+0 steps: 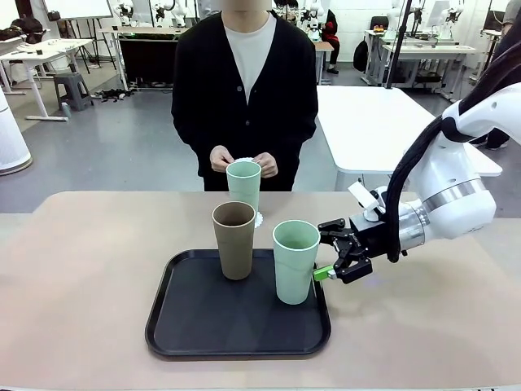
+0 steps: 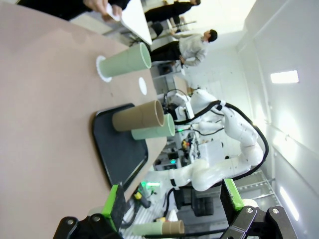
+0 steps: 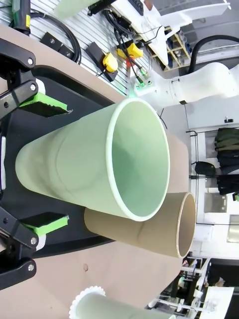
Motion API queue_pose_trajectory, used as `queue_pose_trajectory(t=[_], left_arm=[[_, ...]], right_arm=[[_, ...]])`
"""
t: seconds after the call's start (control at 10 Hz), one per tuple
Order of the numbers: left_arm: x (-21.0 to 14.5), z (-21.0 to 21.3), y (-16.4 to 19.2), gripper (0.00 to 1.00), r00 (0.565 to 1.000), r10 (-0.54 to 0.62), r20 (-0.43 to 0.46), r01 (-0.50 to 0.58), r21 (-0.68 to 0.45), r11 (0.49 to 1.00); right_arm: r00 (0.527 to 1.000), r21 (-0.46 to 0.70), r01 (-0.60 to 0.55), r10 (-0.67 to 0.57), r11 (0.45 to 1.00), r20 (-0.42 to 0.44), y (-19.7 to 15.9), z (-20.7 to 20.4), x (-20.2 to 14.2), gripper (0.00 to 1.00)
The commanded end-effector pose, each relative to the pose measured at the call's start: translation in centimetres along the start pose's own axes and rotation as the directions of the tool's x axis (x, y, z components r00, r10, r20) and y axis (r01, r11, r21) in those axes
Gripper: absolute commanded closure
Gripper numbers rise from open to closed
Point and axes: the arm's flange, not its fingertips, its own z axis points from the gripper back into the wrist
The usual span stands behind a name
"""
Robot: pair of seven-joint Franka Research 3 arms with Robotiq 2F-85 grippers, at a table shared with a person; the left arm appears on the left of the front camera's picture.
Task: Place coasters on the table and set cups on them.
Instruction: Take one Reusable plastic cup from the Flat Tray and place it on a coaster set by the human.
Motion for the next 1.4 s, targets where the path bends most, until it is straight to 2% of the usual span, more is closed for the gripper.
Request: queue_pose_trajectory(t=[0.0, 1.3], left_arm=[[0.0, 0.1, -0.1, 0.0, 1.0, -0.006, 0.014, 0.006, -0.001, 1.0], [0.0, 0.1, -0.1, 0.0, 1.0, -0.006, 0.014, 0.006, -0.001, 1.0]], right_arm=[[1.0, 0.015, 0.011, -0.011, 1.0, 0.007, -0.8, -0.8, 0.2, 0.0], [0.998, 0.075, -0.03, 0.026, 0.997, 0.05, -1.4, -4.3, 0.7, 0.0]])
